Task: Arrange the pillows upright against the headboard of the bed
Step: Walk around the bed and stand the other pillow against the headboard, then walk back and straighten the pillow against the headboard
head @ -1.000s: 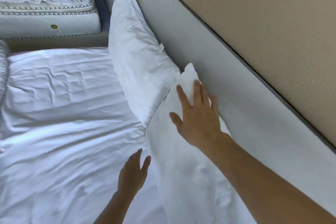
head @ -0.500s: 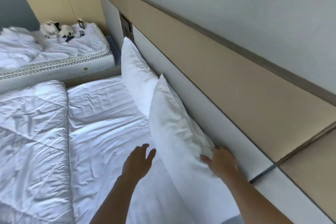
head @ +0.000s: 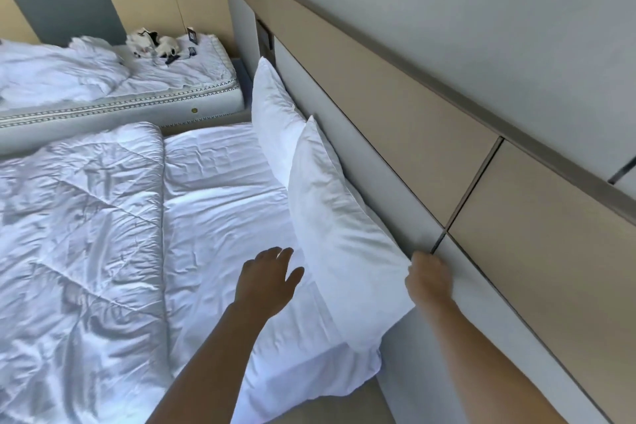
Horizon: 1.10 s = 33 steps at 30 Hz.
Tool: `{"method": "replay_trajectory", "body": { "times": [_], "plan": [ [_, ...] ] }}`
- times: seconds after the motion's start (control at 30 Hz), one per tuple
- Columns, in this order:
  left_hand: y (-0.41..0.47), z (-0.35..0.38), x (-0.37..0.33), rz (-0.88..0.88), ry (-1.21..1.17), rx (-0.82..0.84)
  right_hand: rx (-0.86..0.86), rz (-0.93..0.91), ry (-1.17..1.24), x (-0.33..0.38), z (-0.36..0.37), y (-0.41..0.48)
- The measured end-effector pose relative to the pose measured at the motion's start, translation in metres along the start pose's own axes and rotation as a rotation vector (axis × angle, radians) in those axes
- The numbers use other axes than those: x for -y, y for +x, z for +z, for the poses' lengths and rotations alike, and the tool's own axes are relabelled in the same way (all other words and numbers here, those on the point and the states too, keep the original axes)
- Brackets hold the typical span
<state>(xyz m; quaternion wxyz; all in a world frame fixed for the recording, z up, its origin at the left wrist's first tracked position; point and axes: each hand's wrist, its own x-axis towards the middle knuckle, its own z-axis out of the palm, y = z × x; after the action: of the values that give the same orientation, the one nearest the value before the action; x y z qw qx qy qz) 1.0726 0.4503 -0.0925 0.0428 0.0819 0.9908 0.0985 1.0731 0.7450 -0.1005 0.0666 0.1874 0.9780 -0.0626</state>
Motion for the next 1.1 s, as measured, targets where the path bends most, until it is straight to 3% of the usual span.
{"method": "replay_trajectory", "body": {
  "times": [0.13,0.27,0.47,0.7,0.9,1.1],
  "plan": [
    [-0.045,-0.001,0.031,-0.032,0.096,0.035,-0.238,-0.131,0.045,0.01,-0.009,-0.036],
    [-0.116,-0.011,0.078,-0.131,0.059,0.07,0.02,-0.361,-0.032,0.066,-0.013,-0.098],
    [-0.267,-0.012,0.194,-0.344,-0.042,0.12,0.264,-0.543,-0.03,0.21,0.026,-0.228],
    [-0.491,-0.006,0.348,-0.788,-0.143,0.146,0.489,-0.846,-0.113,0.395,0.11,-0.438],
    [-0.679,0.0,0.425,-1.173,-0.29,0.101,0.567,-1.195,-0.266,0.524,0.173,-0.625],
    [-0.801,0.015,0.477,-1.505,-0.406,0.013,0.568,-1.492,-0.453,0.621,0.211,-0.765]
  ]
}}
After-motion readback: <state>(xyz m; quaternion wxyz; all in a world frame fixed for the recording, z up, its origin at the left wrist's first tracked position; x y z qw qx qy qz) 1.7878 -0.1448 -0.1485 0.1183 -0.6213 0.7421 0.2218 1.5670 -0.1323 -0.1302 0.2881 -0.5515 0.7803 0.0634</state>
